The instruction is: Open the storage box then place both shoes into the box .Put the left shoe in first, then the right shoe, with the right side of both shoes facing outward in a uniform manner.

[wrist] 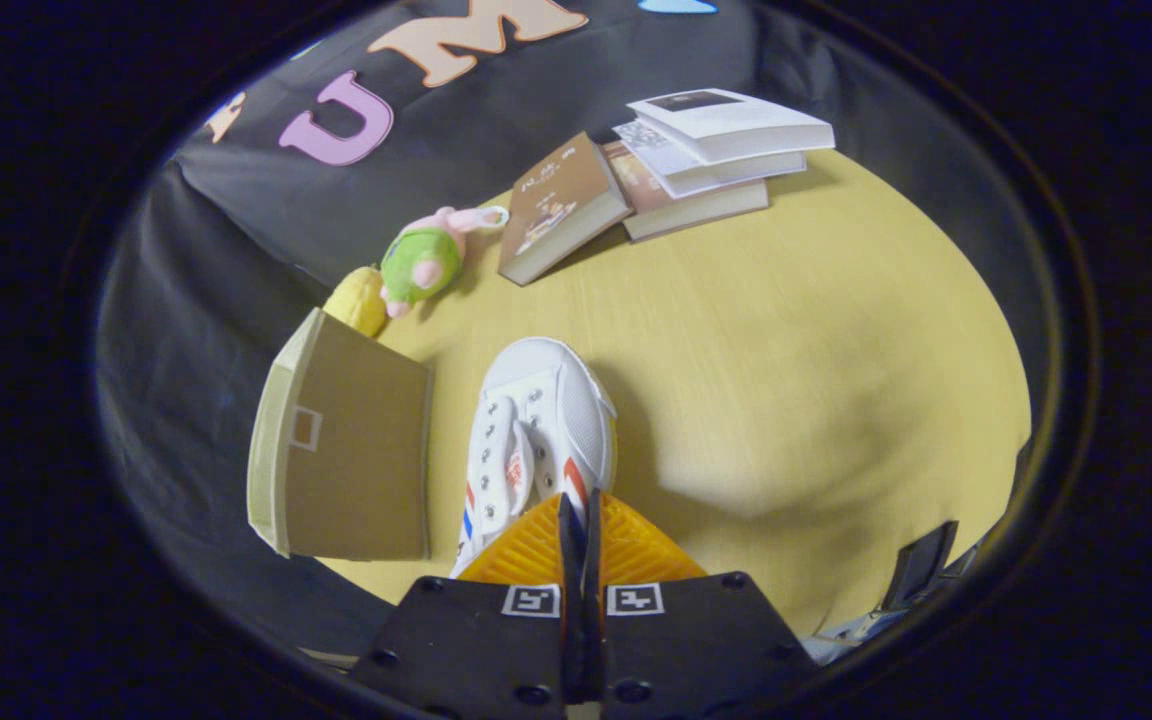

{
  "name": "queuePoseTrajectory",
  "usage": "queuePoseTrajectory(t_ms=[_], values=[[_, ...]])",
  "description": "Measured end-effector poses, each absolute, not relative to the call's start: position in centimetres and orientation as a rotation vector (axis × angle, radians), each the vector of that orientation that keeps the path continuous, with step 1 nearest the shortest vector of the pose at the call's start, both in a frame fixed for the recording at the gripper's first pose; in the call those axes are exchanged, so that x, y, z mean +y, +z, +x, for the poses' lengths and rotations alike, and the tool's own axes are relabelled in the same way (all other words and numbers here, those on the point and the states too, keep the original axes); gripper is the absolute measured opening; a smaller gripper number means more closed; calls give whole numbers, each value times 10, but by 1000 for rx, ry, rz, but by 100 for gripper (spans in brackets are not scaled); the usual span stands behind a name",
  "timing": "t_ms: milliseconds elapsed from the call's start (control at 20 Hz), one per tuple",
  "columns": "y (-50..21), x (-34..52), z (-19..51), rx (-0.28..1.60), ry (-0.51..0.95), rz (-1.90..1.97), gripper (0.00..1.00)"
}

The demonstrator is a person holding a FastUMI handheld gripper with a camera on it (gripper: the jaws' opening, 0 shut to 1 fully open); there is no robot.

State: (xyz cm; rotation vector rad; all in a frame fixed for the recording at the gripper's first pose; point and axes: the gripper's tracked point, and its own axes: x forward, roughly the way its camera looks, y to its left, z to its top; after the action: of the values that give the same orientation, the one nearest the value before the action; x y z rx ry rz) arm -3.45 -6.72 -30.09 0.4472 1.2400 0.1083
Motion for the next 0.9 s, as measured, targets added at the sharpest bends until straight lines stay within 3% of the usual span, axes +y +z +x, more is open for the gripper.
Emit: queuePoseTrajectory(t_ms=[900], values=[[-178,78,19,1084,236,506,3]])
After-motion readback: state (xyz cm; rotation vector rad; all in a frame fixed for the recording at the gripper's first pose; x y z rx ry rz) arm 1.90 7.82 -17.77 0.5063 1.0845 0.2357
